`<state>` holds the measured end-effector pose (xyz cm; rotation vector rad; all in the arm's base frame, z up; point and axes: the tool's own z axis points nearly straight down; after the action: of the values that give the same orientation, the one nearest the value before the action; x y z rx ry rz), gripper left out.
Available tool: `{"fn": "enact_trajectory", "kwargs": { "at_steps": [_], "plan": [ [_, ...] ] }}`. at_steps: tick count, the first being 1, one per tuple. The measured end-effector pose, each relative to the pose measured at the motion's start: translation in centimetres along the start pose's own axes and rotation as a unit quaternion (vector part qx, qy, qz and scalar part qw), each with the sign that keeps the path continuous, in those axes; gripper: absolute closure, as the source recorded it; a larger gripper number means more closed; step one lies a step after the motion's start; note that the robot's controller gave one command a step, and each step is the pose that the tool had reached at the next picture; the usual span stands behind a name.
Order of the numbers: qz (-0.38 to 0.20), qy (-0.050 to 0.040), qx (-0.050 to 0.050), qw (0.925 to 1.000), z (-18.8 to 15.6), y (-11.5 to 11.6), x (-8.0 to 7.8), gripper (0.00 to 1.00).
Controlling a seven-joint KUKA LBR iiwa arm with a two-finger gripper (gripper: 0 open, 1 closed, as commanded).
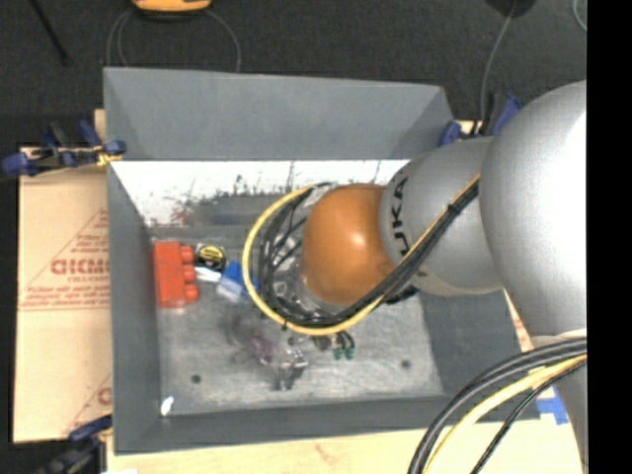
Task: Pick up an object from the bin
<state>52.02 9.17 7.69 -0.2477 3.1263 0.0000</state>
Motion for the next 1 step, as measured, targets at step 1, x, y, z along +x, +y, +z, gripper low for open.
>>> {"fn": "enact_trajectory", "kwargs": {
  "at_steps": [1],
  "plan": [
    [0.000, -0.0011, 0.000, 1.0000, 0.30, 1.76, -1.34, 0.00]
  ]
}}
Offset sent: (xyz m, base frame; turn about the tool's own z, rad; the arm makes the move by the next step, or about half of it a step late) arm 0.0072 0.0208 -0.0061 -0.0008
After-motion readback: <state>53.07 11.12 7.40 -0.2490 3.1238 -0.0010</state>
